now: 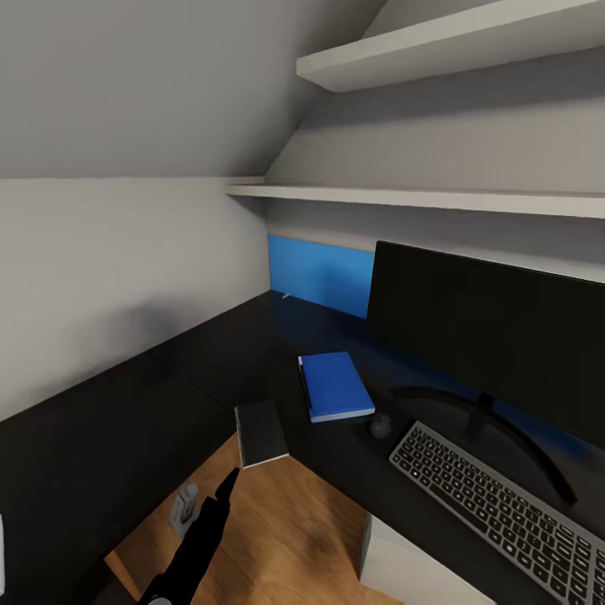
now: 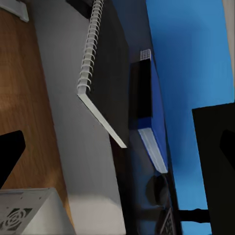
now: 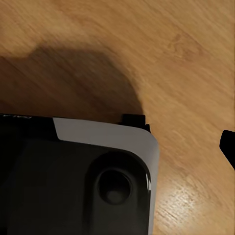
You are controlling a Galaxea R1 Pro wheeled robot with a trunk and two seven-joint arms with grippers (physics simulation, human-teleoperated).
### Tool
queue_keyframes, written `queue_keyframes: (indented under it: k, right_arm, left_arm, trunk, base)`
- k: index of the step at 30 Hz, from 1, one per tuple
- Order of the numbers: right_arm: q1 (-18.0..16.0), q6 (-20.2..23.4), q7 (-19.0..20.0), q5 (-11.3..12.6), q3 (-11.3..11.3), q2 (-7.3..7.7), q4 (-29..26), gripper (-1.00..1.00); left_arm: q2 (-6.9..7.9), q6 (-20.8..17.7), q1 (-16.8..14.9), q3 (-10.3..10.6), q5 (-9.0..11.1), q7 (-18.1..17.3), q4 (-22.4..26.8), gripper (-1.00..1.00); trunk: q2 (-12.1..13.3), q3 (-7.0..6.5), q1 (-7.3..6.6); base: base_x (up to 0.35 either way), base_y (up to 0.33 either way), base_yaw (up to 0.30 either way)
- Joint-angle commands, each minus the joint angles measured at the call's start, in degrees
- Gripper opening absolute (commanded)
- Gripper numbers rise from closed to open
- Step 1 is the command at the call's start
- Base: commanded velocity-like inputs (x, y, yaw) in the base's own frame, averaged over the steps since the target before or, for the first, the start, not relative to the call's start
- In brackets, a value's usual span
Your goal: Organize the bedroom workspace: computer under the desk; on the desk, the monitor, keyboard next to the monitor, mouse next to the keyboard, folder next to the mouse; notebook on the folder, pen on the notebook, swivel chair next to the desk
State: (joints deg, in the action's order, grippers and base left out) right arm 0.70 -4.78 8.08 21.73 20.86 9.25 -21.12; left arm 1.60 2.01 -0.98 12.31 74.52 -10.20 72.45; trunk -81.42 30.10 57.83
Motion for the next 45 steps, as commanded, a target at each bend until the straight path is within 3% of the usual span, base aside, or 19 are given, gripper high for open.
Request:
queue_keyframes:
  k: [1,4,7,13,21,45]
  right_arm:
    - [0.0,-0.2,0.0,0.6,0.4,0.07,-0.1,1.0]
    - [0.0,-0.3,0.0,0.6,0.4,0.07,-0.1,1.0]
    - [0.0,-0.3,0.0,0.6,0.4,0.08,-0.1,1.0]
    - [0.0,-0.3,0.0,0.6,0.5,0.08,-0.1,1.0]
    - [0.0,-0.3,0.0,0.6,0.6,0.07,-0.1,1.0]
    - [0.0,-0.3,0.0,0.5,0.8,0.07,0.0,1.0]
  left_arm:
    - [-0.22,0.9,-0.3,0.0,0.7,0.0,-1.5,1.0]
    - [-1.06,2.4,-2.8,-0.2,1.1,0.1,-6.8,1.0]
    - [-1.73,2.8,-4.0,-0.2,0.9,0.1,-8.7,1.0]
    - [-2.92,3.4,-5.5,-0.3,0.6,0.1,-10.1,1.0]
    - [-3.11,3.9,-6.1,-0.3,0.5,-0.4,-9.9,1.0]
    - [-2.48,1.9,-6.1,0.1,1.0,-3.0,-8.8,1.0]
  trunk:
    - [-0.4,0.23,0.23]
    - [-1.6,0.77,0.89]
    - [-2.8,1.3,1.55]
    - [-5.3,2.38,2.86]
    - [-8.5,3.82,4.62]
    - [-8.5,3.82,4.62]
  base:
    - [0.0,0.0,0.0]
    - [0.0,0.0,0.0]
    - [0.0,0.0,0.0]
    - [0.0,0.0,0.0]
    - [0.0,0.0,0.0]
    - [0.0,0.0,0.0]
